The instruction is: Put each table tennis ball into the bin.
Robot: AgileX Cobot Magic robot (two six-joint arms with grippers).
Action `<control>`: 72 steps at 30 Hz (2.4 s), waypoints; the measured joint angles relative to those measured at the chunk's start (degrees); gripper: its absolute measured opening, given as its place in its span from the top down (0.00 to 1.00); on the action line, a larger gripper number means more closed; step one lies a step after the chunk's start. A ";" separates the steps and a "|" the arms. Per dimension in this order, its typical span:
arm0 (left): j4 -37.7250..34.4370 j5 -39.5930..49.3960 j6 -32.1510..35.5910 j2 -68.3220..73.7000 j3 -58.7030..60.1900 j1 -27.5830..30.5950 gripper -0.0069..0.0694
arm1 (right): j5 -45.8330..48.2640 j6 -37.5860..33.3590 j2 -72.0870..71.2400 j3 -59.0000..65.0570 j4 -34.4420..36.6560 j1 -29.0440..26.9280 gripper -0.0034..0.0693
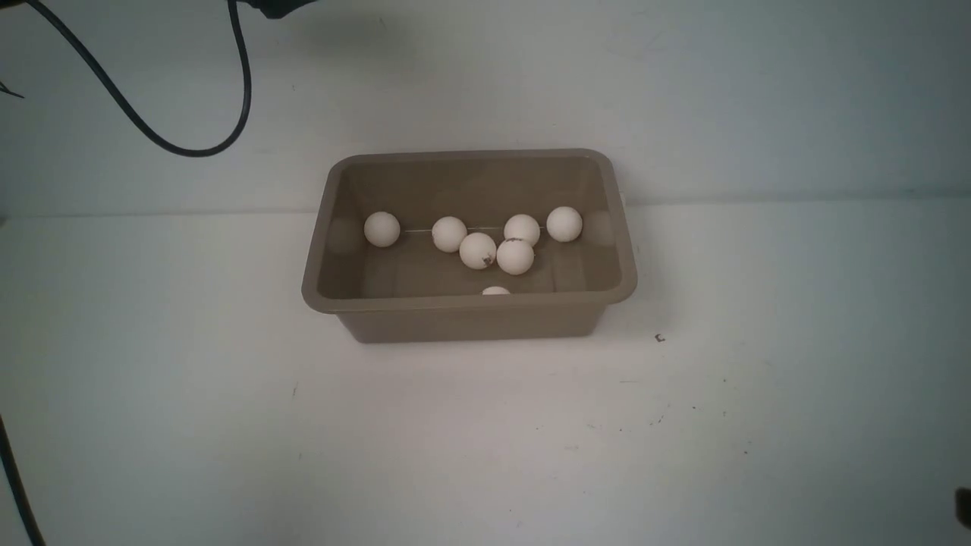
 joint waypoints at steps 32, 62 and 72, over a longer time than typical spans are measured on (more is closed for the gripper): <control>-4.09 6.94 -0.48 0.00 0.00 0.00 0.37 | -18.70 1.09 -0.34 14.22 2.11 -11.10 0.19; -4.27 6.99 -0.64 -0.01 0.00 -0.67 0.37 | -17.63 1.09 -16.38 14.22 0.83 -27.03 0.19; -5.57 6.99 -2.97 -0.01 0.00 -4.47 0.37 | -17.40 1.09 -16.43 14.22 0.83 -27.03 0.19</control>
